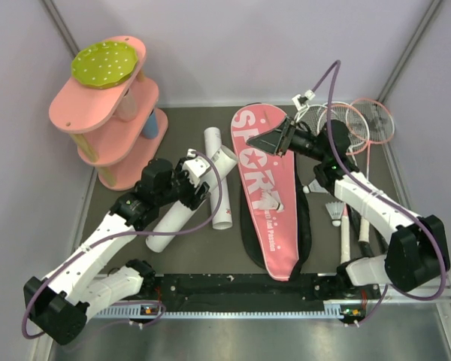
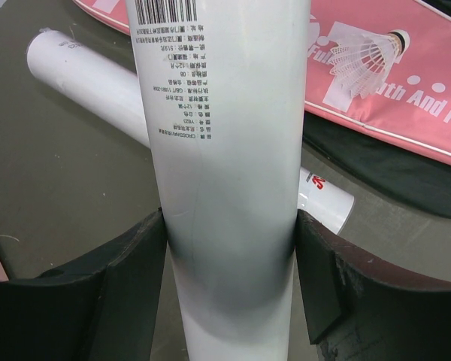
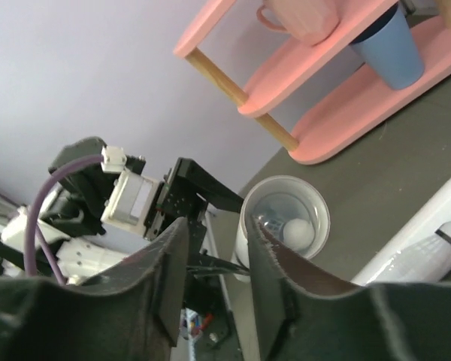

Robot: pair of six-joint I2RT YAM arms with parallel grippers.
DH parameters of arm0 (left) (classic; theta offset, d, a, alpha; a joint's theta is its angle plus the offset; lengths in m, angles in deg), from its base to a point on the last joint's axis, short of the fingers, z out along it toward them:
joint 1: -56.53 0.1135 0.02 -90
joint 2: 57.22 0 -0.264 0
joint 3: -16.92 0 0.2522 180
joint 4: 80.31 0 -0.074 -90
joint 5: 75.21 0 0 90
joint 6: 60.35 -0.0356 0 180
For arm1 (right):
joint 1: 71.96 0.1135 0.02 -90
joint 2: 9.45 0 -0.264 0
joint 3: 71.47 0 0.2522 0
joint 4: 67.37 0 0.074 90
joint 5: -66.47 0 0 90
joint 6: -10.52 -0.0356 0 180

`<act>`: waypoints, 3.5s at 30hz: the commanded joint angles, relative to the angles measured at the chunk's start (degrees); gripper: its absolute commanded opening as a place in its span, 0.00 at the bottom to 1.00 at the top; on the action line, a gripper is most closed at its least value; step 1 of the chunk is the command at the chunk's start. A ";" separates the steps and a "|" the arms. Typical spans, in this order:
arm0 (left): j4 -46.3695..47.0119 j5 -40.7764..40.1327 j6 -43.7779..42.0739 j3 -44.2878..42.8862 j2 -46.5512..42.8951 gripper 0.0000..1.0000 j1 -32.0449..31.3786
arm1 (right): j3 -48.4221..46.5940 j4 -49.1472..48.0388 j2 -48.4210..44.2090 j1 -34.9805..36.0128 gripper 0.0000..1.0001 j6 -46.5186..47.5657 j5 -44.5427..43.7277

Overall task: Pack up the badminton gear
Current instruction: Open the lid of the shuttle tube, then place the lid at the center of the board, then pick up the shuttlecock at the center of the board.

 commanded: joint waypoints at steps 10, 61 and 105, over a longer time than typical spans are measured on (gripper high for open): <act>2.45 1.29 0.34 -0.48 -1.22 0.00 0.07 | -11.32 14.20 3.42 7.71 0.40 17.01 1.43; 4.12 -16.86 8.60 -2.15 -7.45 0.00 0.16 | -9.63 43.11 -8.24 15.78 0.00 27.27 -27.72; 12.20 -6.09 10.10 4.44 -25.21 0.00 3.76 | -20.56 93.47 17.31 32.94 0.80 3.31 -81.17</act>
